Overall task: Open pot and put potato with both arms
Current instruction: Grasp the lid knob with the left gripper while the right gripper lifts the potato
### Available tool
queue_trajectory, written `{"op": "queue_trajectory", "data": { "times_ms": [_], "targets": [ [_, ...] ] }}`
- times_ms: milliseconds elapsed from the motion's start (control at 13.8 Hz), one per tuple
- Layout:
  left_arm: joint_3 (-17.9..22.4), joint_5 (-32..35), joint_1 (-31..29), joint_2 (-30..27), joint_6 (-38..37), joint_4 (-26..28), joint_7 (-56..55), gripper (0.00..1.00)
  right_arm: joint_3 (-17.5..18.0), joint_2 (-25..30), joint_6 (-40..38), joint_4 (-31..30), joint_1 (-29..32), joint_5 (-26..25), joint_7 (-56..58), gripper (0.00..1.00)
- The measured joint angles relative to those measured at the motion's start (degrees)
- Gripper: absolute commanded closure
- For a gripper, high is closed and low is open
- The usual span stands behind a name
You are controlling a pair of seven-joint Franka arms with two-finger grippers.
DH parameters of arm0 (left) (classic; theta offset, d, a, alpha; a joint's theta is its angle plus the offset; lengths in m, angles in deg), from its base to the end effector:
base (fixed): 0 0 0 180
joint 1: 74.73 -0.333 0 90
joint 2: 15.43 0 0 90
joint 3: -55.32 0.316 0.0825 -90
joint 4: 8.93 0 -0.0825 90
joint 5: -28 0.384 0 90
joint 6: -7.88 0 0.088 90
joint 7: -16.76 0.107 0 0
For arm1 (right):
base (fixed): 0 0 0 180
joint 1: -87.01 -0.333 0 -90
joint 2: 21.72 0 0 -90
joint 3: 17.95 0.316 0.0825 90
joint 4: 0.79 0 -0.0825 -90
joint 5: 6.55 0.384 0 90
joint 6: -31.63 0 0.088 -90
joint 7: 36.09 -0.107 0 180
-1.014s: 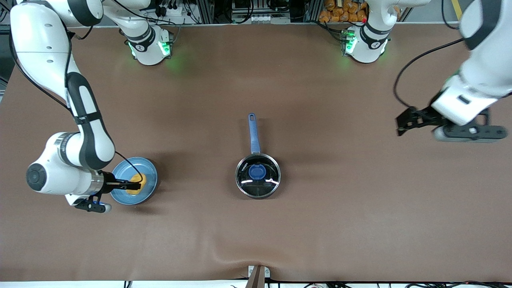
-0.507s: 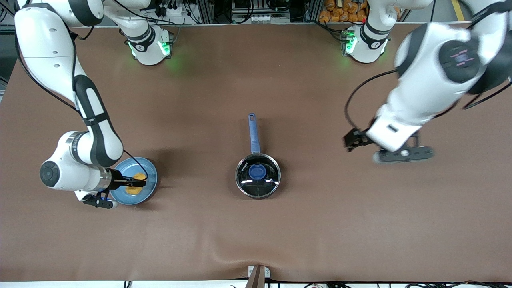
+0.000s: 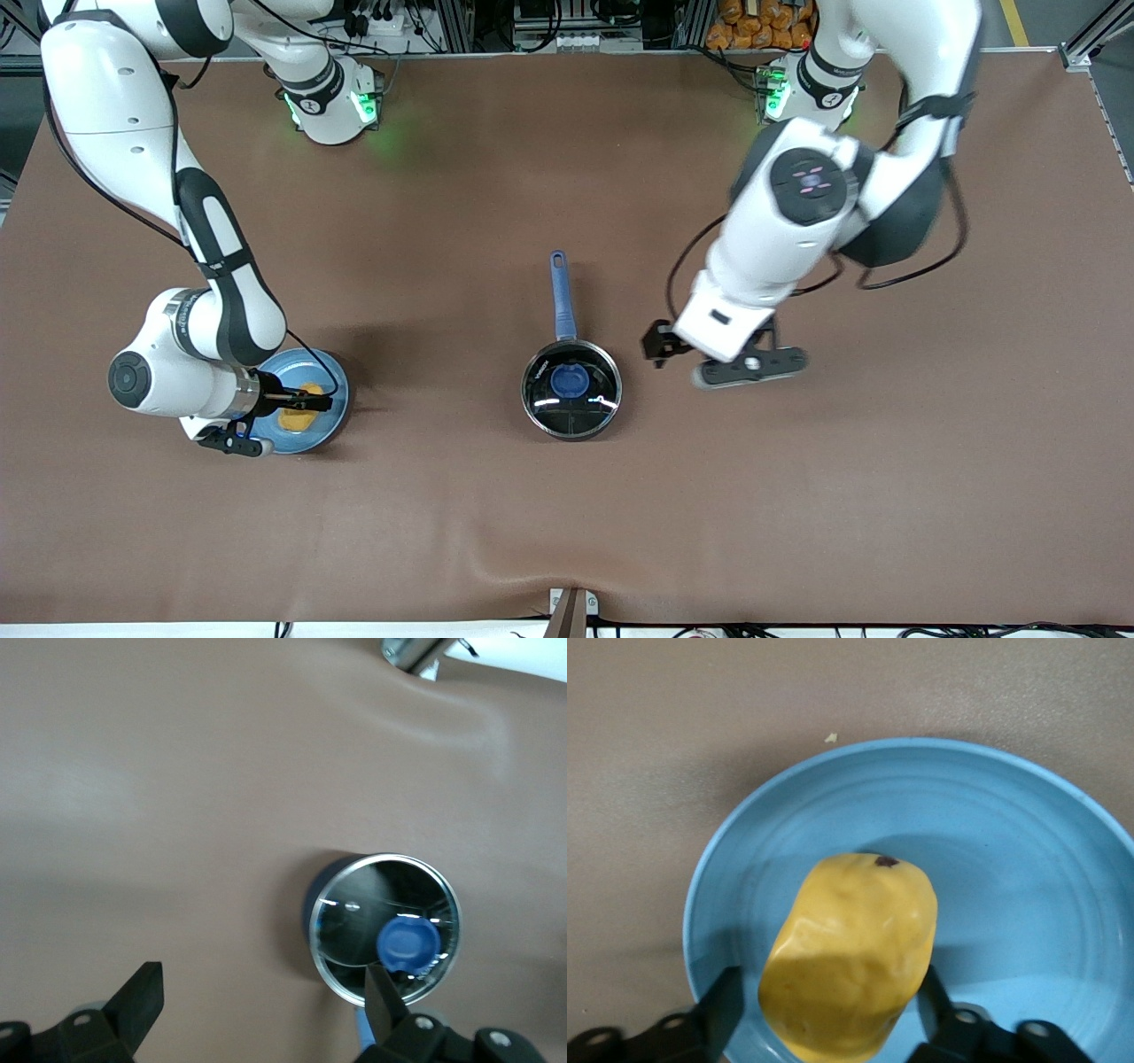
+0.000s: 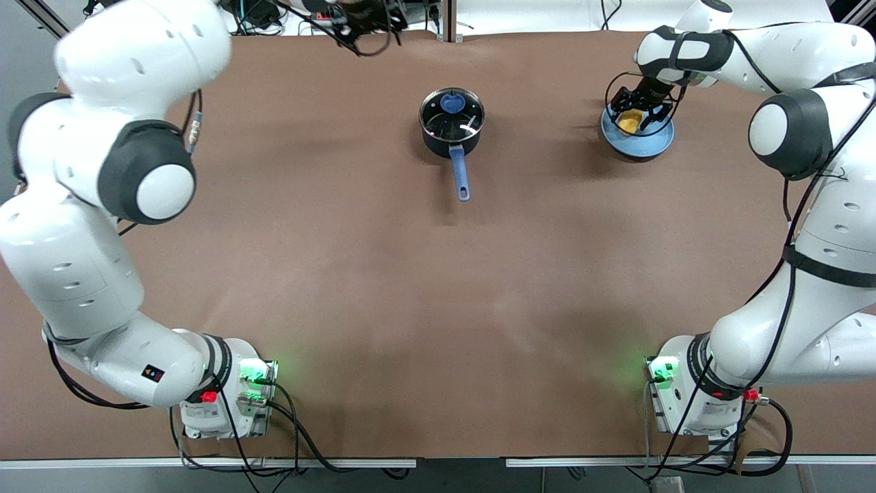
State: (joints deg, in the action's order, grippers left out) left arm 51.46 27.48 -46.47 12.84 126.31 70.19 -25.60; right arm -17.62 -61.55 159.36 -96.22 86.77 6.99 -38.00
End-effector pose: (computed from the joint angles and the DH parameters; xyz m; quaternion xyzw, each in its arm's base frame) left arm 0.6147 -0.3753 0.4487 0.9905 0.0961 0.0651 0.0742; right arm 0.6684 0.0135 0.1912 -0.9897 0.0902 0.0672 0.0887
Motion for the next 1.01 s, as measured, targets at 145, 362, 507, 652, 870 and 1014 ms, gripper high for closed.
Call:
{"op": "queue_trajectory", "data": {
  "times_ms": [145, 362, 507, 652, 870, 1014],
  "targets": [
    [0.0, 0.0, 2.4, 3.3, 4.8, -0.1, -2.7, 0.0, 0.0, 0.4, -0.5, 0.0, -0.1, 0.0, 0.0, 0.87],
    [0.3, 0.0, 5.3, 7.7, 10.4, -0.5, -5.9, 0.0, 0.1, 0.6, -0.7, 0.1, -0.2, 0.0, 0.8, 0.96],
    [1.3, 0.0, 7.4, 9.9, 11.7, -1.5, -7.1, 0.0, 0.1, 0.9, -2.2, 0.8, -0.2, 0.0, 1.5, 0.98],
    [3.5, 0.0, 9.9, 11.5, 12.8, -2.4, -7.3, 0.0, 0.2, 2.2, -6.0, 2.8, -0.6, 0.0, 1.7, 0.98],
    [5.9, 0.0, 12.9, 13.7, 15.4, -2.7, -8.2, 0.0, 0.3, 5.7, -11.0, 5.3, -3.5, 0.0, 1.7, 0.97],
    [6.2, 0.0, 13.7, 14.9, 16.5, -2.7, -8.6, 0.0, 0.5, 7.3, -11.5, 5.7, -6.8, 0.0, 1.7, 0.97]
  ]
}}
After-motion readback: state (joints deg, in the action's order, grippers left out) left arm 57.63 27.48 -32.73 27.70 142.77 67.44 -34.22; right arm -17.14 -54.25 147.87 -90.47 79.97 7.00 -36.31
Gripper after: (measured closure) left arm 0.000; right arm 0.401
